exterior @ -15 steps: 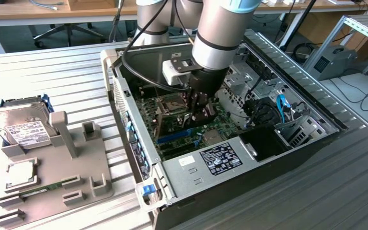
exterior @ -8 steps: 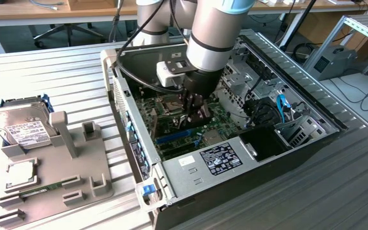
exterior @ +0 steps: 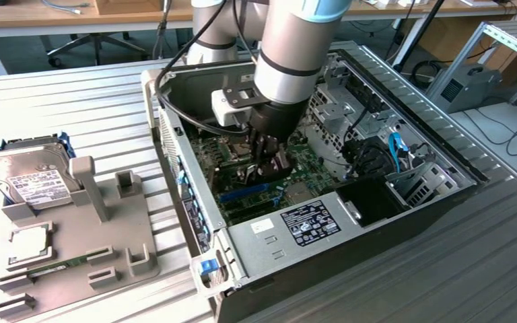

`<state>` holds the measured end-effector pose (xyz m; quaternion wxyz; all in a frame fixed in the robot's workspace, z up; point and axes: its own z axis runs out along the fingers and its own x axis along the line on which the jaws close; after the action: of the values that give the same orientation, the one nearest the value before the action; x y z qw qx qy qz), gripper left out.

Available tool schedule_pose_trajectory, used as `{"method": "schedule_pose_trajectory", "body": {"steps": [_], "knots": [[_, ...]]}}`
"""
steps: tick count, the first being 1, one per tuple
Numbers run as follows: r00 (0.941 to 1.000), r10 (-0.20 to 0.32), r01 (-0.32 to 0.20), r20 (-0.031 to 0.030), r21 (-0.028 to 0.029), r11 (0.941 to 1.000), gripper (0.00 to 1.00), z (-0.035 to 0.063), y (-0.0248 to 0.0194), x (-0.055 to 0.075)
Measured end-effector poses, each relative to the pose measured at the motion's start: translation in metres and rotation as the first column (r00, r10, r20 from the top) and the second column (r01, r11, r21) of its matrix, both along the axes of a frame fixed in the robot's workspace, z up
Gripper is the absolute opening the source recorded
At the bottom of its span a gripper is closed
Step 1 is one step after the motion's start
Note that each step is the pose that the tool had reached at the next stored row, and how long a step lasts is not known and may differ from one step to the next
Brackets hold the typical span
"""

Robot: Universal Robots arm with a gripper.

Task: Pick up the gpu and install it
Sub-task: 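Insert the gpu into the slot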

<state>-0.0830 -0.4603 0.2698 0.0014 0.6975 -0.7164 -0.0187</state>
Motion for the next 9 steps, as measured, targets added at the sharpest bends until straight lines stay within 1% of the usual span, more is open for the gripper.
{"method": "schedule_pose_trajectory", "body": {"steps": [5, 9], "knots": [[1.0000, 0.000, 0.000, -0.0001, 0.0000, 1.0000, 0.26, -0.0008, -0.0023, -0.012], [1.0000, 0.000, 0.000, 0.0000, 0.0001, 1.0000, 0.26, -0.0015, -0.0034, -0.017]]}}
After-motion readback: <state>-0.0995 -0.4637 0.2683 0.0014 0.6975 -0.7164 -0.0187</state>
